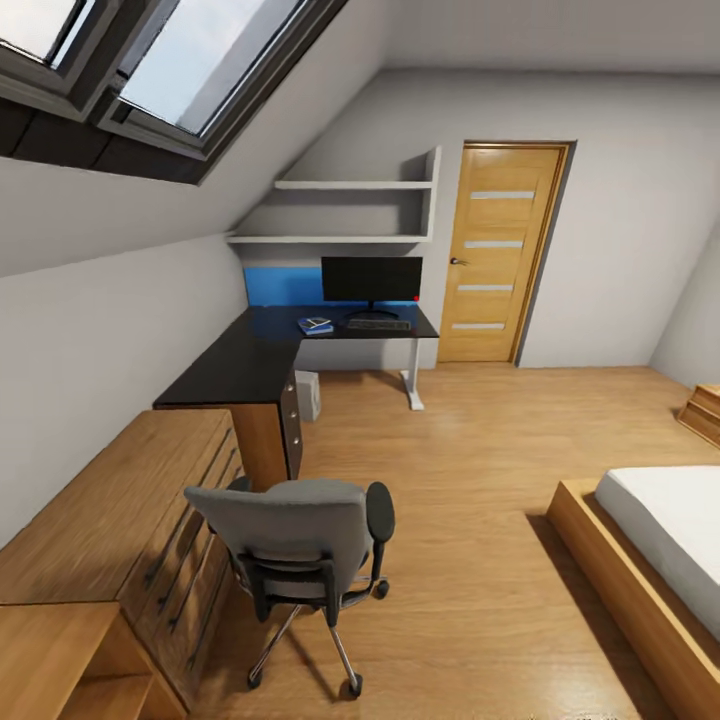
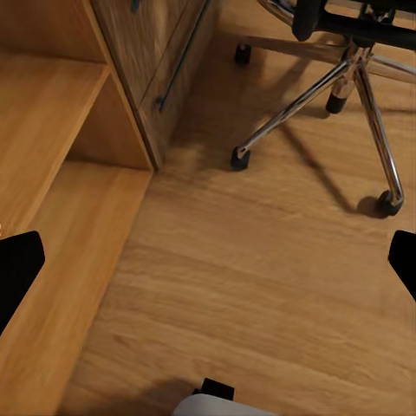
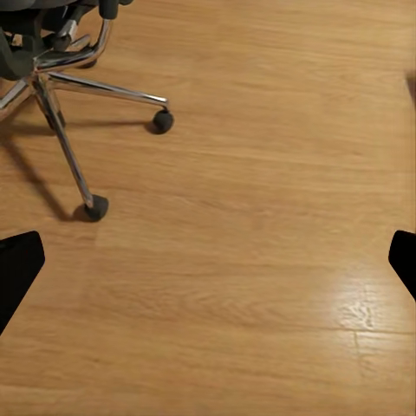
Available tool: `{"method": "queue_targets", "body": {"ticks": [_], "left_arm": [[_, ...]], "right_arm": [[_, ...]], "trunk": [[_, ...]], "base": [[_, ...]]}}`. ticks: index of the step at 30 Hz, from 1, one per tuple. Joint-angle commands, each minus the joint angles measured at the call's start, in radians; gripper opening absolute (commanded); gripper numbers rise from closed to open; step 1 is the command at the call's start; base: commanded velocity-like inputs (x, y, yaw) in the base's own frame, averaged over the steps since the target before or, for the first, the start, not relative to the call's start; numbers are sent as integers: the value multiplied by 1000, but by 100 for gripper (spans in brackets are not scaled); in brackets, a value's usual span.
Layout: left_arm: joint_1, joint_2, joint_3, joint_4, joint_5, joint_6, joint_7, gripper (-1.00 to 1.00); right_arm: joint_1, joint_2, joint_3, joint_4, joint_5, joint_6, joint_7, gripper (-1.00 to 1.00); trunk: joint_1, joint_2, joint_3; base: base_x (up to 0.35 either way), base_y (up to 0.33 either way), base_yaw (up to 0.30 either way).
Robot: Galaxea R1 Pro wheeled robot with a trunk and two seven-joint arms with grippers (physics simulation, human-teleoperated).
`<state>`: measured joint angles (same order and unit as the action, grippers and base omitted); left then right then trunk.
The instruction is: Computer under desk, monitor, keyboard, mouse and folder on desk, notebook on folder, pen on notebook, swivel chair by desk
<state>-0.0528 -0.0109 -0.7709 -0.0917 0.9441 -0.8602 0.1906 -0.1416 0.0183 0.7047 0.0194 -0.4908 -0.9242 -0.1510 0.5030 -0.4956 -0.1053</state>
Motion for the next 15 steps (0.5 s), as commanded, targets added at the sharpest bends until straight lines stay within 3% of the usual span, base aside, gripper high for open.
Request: {"method": "queue_targets", "body": {"ticks": [1,15], "left_arm": [[-1,0,-9,0,-1,-2,10,100],[-1,0,-8,0,-1,-2,11,100]], "right_arm": [[-1,1,9,2,0,-3,-9,100],[-1,0,10,2,3,-3,-6,100]], "trunk": [[0,-2,-2],[0,-2,-2]], "base": [[-113,131,-16],[-102,115,-3]]}}
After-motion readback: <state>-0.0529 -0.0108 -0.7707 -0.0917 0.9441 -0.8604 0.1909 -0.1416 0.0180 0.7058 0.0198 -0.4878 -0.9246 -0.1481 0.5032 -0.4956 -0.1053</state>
